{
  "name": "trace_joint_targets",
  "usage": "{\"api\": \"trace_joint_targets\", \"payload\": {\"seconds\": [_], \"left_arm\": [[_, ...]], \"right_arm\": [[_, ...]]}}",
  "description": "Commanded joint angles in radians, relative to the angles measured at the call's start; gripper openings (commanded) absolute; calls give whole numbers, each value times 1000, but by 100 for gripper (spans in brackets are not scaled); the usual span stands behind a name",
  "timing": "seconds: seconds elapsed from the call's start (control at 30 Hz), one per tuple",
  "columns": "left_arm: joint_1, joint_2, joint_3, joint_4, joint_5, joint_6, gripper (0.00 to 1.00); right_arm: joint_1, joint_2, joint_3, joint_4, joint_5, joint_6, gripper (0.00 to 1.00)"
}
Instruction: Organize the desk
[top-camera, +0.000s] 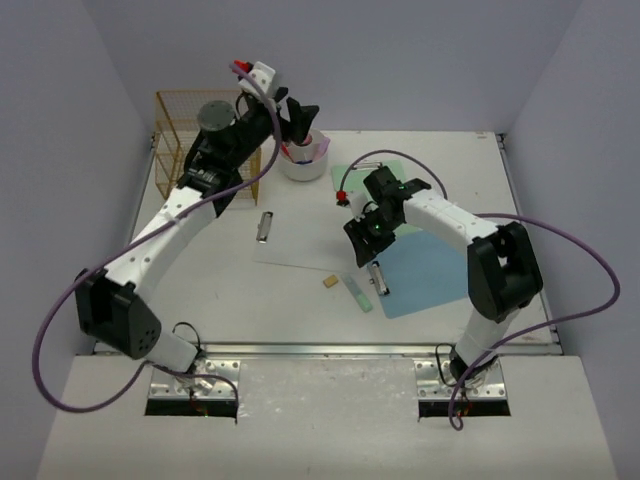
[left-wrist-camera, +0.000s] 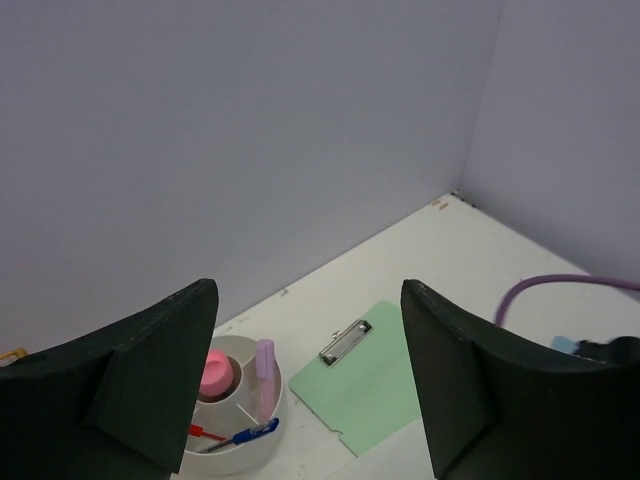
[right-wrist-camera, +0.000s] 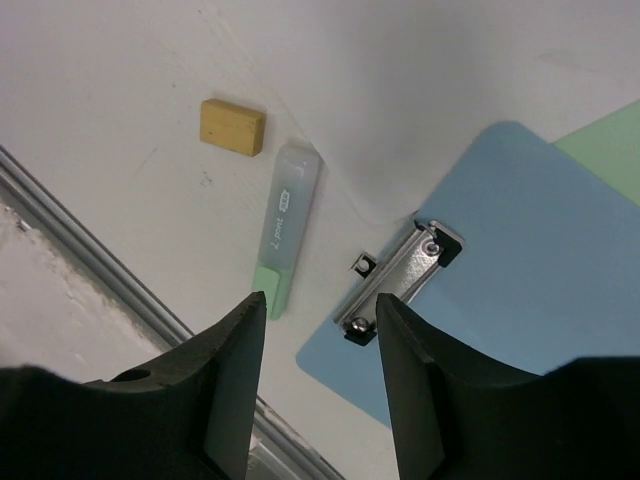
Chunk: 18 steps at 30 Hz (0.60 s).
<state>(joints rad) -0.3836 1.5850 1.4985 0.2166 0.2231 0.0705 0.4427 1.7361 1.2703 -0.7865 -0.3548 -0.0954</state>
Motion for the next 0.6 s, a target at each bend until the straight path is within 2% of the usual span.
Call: {"api": "trace_joint_targets", "payload": {"seconds": [0.0,0.13,0.23,0.57], "left_arm": [[8,-216,-201,-13,18,-15,72],[9,-401,-392,-14,-25,35,75],[11,-483,-477,-22,-53,38,75],[12,-556,-572,-28,-92,31,76]], "right_arm": [[57,58,-10,41,129,40,47],[127,99,-30,71,142,86,45],[164,121,-42,81,146,150,44],[233,195,-59,139,209,235,41]]}}
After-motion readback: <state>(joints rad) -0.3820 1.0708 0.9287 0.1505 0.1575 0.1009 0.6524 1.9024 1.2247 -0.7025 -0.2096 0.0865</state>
